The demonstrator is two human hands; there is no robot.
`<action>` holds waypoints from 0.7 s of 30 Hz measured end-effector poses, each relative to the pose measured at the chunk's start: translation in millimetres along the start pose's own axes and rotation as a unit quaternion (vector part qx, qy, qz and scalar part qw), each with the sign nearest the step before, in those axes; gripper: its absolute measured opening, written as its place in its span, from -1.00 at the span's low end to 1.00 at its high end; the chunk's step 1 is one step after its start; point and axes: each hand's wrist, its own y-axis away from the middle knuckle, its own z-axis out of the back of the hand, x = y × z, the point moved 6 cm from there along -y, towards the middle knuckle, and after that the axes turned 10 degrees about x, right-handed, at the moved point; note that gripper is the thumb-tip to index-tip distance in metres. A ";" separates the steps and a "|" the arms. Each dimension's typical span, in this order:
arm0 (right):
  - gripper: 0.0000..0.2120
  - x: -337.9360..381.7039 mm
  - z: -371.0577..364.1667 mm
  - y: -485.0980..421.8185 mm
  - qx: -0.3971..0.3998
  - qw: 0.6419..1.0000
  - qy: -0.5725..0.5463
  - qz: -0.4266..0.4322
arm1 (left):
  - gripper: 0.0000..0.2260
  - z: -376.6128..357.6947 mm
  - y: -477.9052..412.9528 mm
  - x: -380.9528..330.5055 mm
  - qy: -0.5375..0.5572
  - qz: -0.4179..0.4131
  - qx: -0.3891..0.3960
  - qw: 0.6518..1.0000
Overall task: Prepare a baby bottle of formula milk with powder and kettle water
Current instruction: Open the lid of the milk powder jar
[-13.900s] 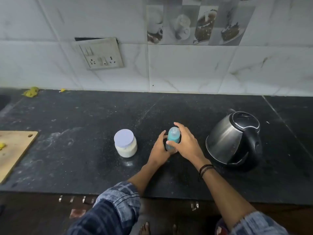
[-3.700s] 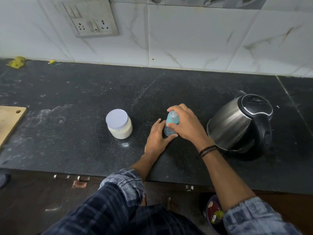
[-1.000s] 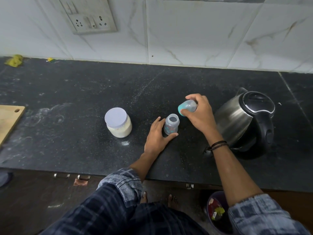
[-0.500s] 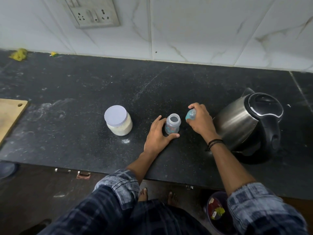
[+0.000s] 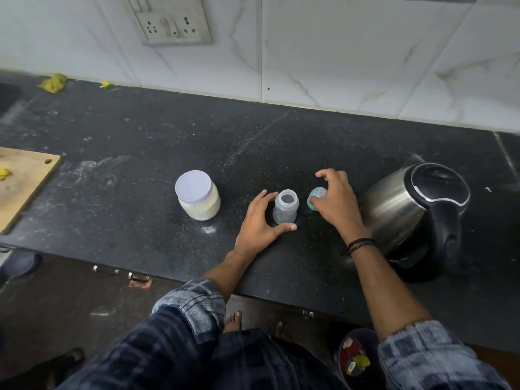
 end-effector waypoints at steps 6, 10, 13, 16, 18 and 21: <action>-0.58 25.6 27.8 26.7 -0.072 0.992 -0.050 0.086 | -0.24 8.0 17.3 -6.2 0.023 0.006 -0.045 0.999; -0.64 48.1 30.1 44.0 -0.099 0.981 -0.088 0.138 | -0.34 11.7 50.0 -9.4 -0.011 -0.002 -0.100 0.995; -0.65 75.7 20.3 58.4 -0.098 0.970 -0.106 0.194 | -0.52 22.7 79.3 -10.7 -0.024 -0.013 -0.183 0.983; -0.64 110.8 5.2 72.9 -0.085 0.959 -0.094 0.255 | -0.68 45.2 104.6 -12.0 -0.025 -0.003 -0.273 0.962; -0.65 135.0 -5.7 77.4 -0.068 0.952 -0.087 0.285 | -0.70 64.3 117.5 -11.8 -0.020 0.004 -0.332 0.943; -0.64 167.5 -26.0 73.8 -0.027 0.948 -0.074 0.309 | -0.59 94.0 126.0 -1.8 0.008 0.034 -0.386 0.922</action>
